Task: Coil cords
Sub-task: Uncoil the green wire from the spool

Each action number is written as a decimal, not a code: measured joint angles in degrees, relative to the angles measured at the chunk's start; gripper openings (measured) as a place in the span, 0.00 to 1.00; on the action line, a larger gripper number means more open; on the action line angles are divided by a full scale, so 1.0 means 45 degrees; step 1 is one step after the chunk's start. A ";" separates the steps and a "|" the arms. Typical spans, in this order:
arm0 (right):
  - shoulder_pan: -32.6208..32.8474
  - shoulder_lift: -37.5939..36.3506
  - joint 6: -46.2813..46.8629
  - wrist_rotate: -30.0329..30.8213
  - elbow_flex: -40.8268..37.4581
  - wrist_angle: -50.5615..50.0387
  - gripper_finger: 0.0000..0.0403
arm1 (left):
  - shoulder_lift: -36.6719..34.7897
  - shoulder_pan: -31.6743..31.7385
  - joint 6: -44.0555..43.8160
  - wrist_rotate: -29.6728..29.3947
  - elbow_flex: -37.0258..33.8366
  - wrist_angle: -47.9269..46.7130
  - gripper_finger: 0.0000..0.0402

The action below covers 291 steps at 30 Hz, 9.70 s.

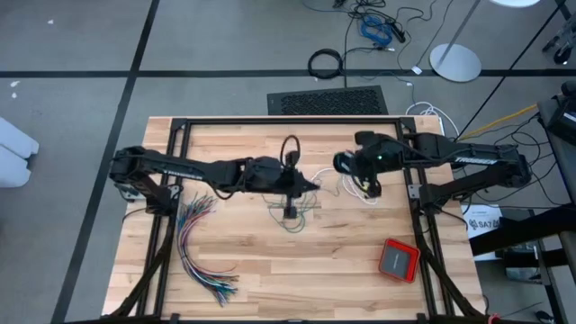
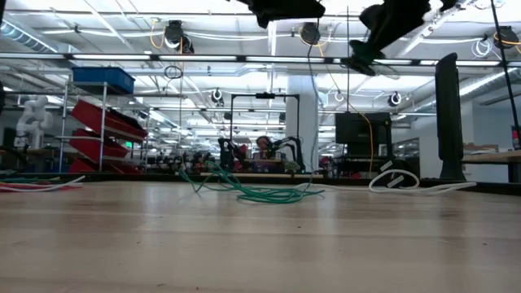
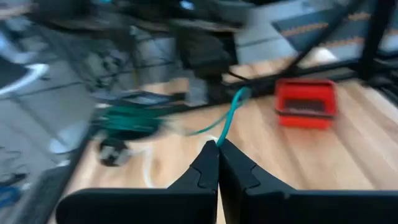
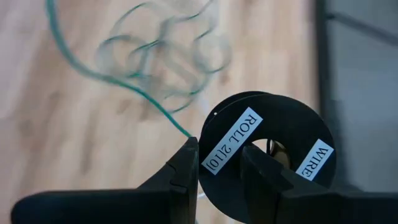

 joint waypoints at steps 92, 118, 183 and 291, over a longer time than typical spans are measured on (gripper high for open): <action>0.0883 -0.0066 -0.0786 -0.4035 0.0000 0.1785 0.19 | 0.0831 0.0612 -0.1768 -0.2605 -0.1175 -0.2552 0.00; 0.0883 -0.0066 -0.0818 -0.4035 0.0000 0.1718 0.19 | 0.0817 0.0589 -0.1133 -0.2989 -0.1175 -0.1240 0.05; 0.0883 0.0298 -0.0769 -0.4380 0.0000 0.2296 0.19 | 0.2653 -0.0210 0.0015 -0.4096 -0.1054 0.6119 0.19; 0.1806 -0.0498 -0.0968 -0.3428 0.0005 0.3481 0.19 | 0.1331 -0.0015 -0.2381 -0.1235 -0.1812 0.5516 0.52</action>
